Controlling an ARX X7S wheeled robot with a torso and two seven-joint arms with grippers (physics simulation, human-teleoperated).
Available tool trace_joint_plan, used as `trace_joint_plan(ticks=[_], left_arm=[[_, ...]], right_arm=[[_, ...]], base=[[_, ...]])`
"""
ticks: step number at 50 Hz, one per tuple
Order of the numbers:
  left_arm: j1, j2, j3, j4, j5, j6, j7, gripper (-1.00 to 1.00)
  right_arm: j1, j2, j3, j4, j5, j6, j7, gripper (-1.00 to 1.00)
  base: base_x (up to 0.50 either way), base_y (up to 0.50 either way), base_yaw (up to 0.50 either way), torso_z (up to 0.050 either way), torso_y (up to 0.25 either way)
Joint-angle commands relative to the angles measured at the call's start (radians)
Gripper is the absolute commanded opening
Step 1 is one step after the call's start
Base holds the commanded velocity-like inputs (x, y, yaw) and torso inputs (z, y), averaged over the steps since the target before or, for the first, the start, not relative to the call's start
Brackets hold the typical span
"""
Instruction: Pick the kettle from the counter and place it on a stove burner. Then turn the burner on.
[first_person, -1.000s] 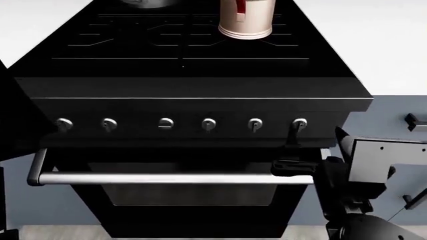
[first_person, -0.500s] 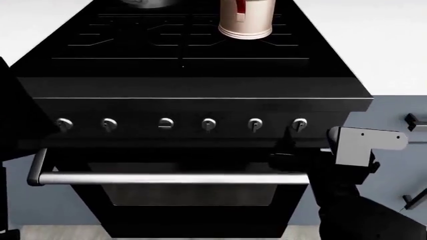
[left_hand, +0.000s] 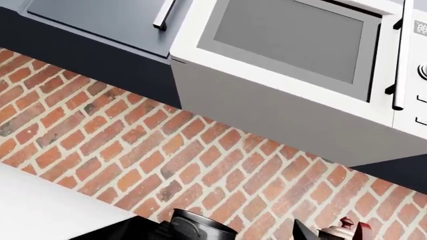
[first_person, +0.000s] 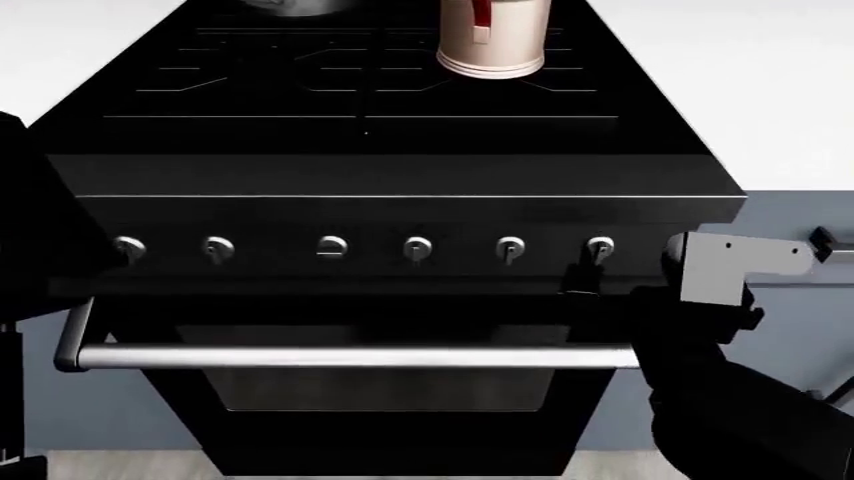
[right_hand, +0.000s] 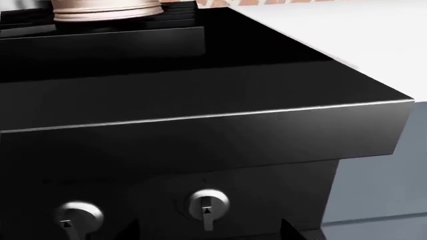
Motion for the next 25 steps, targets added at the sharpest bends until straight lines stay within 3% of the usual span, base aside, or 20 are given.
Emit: trace_joint_plan(ticks=[1, 25], left_arm=[[-0.002, -0.001, 0.006, -0.009, -0.003, 0.001, 0.0, 1.0], [-0.004, -0.005, 0.017, -0.007, 0.003, 0.002, -0.008, 1.0]], right_arm=[[0.077, -0.008, -0.018, 0.058, 0.045, 0.1, -0.003, 1.0], [0.141, -0.086, -0.059, 0.206, 0.011, 0.148, -0.064, 1.0]], base=[[0.0, 0.0, 0.0, 0.0, 0.0], [0.0, 0.0, 0.0, 0.0, 0.0]])
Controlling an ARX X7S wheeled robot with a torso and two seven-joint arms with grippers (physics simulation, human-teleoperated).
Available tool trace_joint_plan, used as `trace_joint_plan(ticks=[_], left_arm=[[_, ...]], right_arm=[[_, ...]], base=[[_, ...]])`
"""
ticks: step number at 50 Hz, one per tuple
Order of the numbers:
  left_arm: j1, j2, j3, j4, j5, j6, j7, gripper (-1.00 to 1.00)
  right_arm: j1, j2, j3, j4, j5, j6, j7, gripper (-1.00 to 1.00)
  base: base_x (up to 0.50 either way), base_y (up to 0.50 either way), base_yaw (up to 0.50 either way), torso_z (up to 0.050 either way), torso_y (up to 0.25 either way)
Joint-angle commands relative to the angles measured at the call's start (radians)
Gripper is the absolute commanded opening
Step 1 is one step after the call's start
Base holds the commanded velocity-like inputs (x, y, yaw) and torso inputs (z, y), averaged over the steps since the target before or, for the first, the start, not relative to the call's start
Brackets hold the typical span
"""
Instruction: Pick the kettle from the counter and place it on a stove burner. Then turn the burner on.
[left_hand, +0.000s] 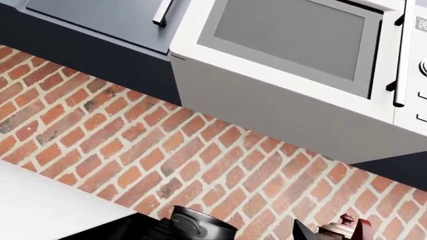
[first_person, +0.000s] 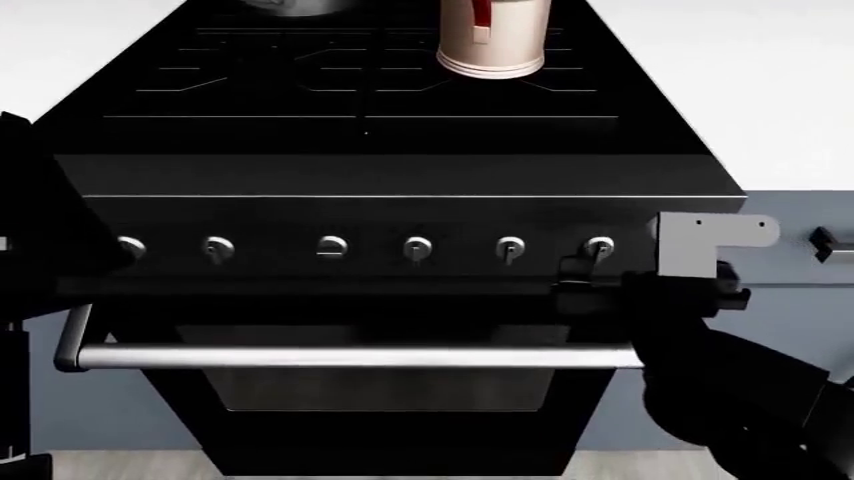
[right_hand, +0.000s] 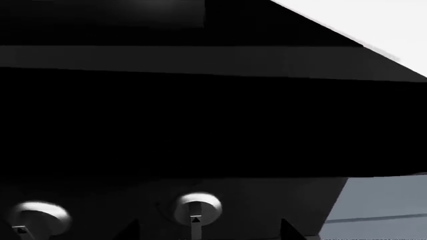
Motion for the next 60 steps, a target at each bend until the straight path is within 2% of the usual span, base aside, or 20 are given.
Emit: trace_joint_plan(ticks=[1, 53, 54, 60], left_arm=[[-0.001, -0.002, 0.004, 0.0, 0.003, 0.001, -0.004, 1.0], [-0.005, -0.006, 0.025, -0.019, 0.008, 0.012, -0.004, 1.0], [-0.005, -0.006, 0.025, -0.02, 0.008, 0.013, -0.004, 1.0], [-0.005, -0.008, 0.027, -0.018, 0.008, 0.012, -0.006, 1.0]], right_arm=[[0.018, -0.036, -0.02, 0.068, -0.013, 0.014, -0.032, 1.0], [0.087, -0.164, -0.043, 0.368, -0.06, 0.009, -0.165, 1.0], [0.088, -0.165, -0.043, 0.372, -0.06, 0.01, -0.166, -1.0], [0.086, -0.162, -0.039, 0.363, -0.056, 0.012, -0.157, -1.0]], base=[[0.0, 0.0, 0.0, 0.0, 0.0], [0.01, 0.0, 0.0, 0.0, -0.002], [0.02, 0.0, 0.01, 0.0, -0.01], [0.01, 0.0, 0.01, 0.0, -0.007]])
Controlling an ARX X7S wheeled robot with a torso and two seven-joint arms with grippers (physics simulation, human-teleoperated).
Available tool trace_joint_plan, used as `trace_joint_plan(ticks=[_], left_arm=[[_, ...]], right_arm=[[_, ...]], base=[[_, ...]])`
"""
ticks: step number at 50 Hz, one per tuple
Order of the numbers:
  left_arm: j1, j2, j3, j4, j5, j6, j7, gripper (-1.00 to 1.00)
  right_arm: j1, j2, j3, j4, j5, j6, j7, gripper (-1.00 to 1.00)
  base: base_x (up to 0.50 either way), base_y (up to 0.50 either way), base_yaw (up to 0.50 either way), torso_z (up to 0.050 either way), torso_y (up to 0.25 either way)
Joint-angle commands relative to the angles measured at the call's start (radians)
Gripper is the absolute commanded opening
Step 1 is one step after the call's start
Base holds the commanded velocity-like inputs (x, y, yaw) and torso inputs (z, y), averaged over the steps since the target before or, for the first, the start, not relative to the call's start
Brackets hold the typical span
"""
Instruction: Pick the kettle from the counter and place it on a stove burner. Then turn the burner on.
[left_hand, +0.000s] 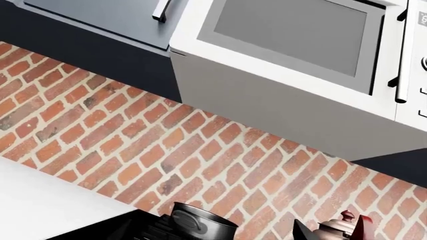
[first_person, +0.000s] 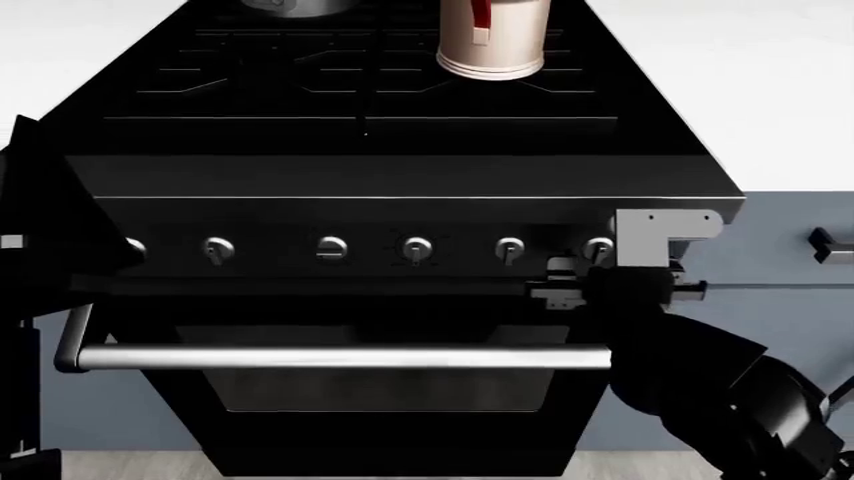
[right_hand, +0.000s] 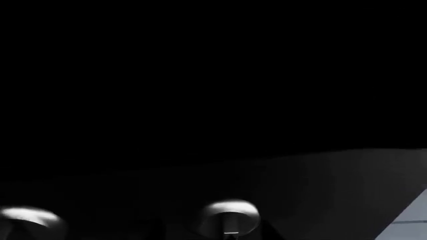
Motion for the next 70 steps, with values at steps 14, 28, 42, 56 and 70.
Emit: trace_joint_plan(ticks=[14, 28, 42, 56, 70], left_arm=[[0.002, -0.006, 0.003, 0.002, 0.0, 0.004, -0.005, 1.0], [0.001, -0.007, 0.006, -0.003, -0.003, 0.008, -0.007, 1.0], [0.002, -0.01, 0.007, -0.003, -0.004, 0.012, -0.008, 1.0], [0.005, -0.014, 0.007, 0.001, -0.005, 0.015, -0.011, 1.0], [0.004, -0.017, 0.008, -0.001, -0.008, 0.018, -0.014, 1.0]], right_arm=[[-0.02, 0.001, 0.037, 0.088, 0.026, -0.015, -0.037, -1.0], [0.046, 0.03, -0.049, -0.039, -0.06, 0.108, 0.057, -1.0], [0.07, 0.018, -0.084, -0.047, -0.084, 0.151, 0.057, -1.0], [0.109, -0.002, -0.168, -0.076, -0.18, 0.195, 0.043, -1.0], [0.139, -0.025, -0.229, -0.08, -0.239, 0.231, 0.024, -1.0]], base=[[0.01, 0.0, 0.01, -0.002, -0.007], [0.0, 0.0, 0.0, 0.0, -0.002], [0.0, 0.0, 0.0, 0.0, 0.001], [0.0, 0.0, 0.0, 0.0, 0.002], [0.0, 0.0, 0.0, 0.0, 0.001]])
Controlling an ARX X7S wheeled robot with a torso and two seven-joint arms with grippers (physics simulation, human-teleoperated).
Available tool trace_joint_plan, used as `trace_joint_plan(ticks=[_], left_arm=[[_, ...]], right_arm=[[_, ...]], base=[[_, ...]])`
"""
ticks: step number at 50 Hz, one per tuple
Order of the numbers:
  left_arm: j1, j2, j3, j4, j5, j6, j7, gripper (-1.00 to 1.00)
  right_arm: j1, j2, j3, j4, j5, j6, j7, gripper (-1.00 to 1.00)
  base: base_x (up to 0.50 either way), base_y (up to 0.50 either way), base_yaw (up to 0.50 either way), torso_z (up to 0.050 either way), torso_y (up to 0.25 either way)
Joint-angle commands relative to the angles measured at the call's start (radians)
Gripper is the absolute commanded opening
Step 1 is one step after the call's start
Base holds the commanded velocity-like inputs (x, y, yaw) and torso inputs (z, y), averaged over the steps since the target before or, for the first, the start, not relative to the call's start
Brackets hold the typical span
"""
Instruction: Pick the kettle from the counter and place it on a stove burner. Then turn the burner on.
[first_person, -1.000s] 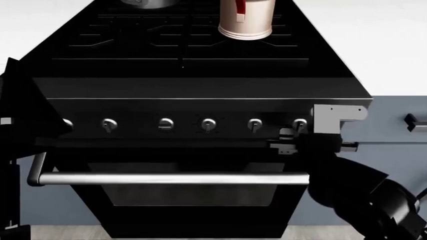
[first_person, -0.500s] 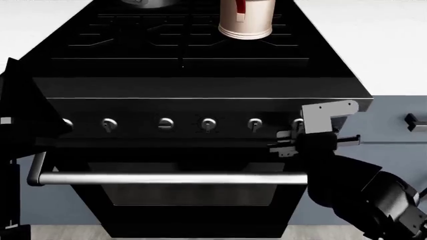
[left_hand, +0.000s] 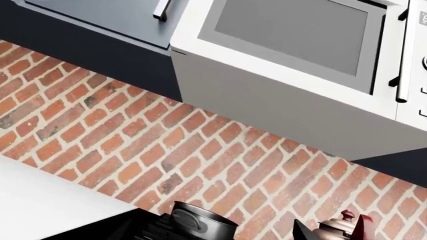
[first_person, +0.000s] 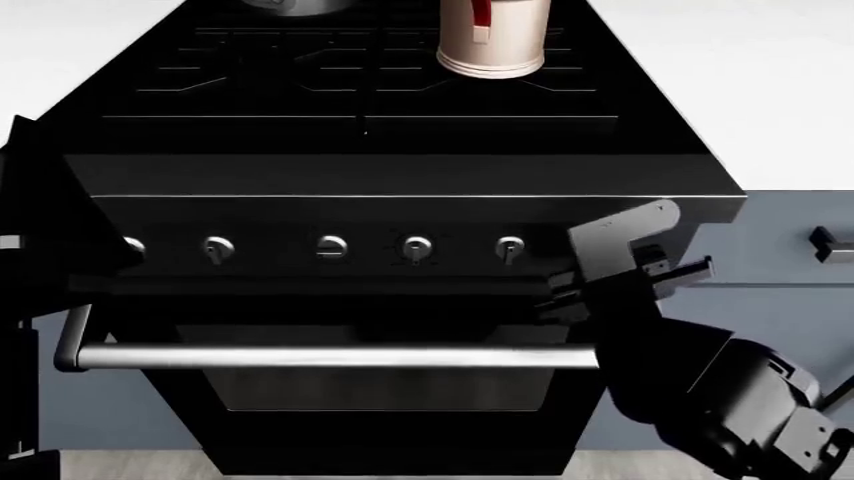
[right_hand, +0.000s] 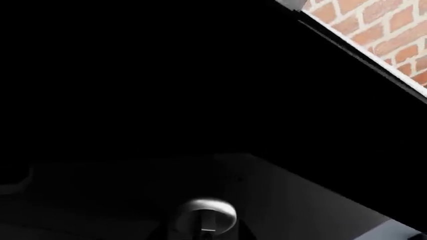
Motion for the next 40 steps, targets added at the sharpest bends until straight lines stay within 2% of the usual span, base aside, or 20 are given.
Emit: trace_joint_plan(ticks=[1, 40], left_arm=[[0.0, -0.003, 0.0, 0.0, -0.002, 0.003, -0.002, 1.0], [0.0, -0.013, 0.003, 0.003, -0.008, 0.008, -0.012, 1.0]], right_arm=[[0.038, -0.041, -0.065, -0.028, -0.02, 0.004, -0.048, -1.0], [0.174, -0.093, -0.261, -0.048, -0.152, 0.269, -0.027, -1.0]], base=[[0.0, 0.0, 0.0, 0.0, 0.0], [0.0, 0.0, 0.01, 0.0, 0.0]])
